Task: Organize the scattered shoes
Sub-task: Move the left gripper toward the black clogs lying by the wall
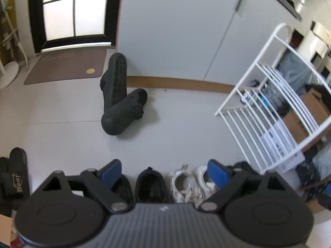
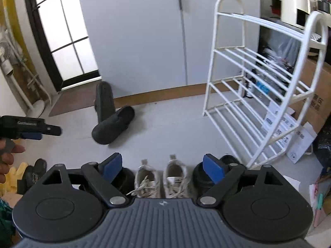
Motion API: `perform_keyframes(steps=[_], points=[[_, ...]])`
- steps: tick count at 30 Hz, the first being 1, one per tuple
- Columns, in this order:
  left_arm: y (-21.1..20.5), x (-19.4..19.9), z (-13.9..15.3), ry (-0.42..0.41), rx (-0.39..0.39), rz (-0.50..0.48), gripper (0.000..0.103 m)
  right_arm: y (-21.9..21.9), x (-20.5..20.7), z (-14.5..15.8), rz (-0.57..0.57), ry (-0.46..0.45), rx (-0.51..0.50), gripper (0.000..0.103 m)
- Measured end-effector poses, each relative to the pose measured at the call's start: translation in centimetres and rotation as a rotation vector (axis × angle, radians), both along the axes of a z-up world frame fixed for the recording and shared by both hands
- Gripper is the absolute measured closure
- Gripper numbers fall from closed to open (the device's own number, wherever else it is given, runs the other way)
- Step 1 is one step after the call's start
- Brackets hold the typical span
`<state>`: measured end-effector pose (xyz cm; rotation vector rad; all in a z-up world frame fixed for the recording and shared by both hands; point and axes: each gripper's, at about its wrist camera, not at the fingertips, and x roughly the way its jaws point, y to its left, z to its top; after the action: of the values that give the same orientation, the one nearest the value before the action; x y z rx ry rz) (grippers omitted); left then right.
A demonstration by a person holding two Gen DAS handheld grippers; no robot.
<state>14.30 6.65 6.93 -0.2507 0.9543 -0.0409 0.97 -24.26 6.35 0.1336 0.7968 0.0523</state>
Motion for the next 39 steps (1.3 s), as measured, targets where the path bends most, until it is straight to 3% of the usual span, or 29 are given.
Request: perform_keyframes(steps=[7, 21, 26, 29, 39], points=[[3.0, 0.3, -0.5, 0.024, -0.144, 0.109, 0.012, -3.5, -0.1, 0.5, -0.076, -0.035, 0.043, 0.013], [5.4, -1.8, 0.5, 0.003, -0.060, 0.176, 0.014, -4.7, 1.4, -1.0, -0.058, 0.003, 0.136, 0.013], [4.1, -2.2, 2.6, -0.048, -0.125, 0.147, 0.014, -3.1, 2.1, -1.4, -0.019, 0.015, 0.132, 0.013], [3.5, -1.5, 3.2, -0.024, -0.147, 0.171, 0.014, -2.1, 2.2, -1.6, 0.003, 0.024, 0.140, 0.013], [0.2, 1.5, 6.6, -0.007, 0.022, 0.163, 0.014, -3.5, 2.6, -0.8, -0.001, -0.025, 0.215, 0.013]])
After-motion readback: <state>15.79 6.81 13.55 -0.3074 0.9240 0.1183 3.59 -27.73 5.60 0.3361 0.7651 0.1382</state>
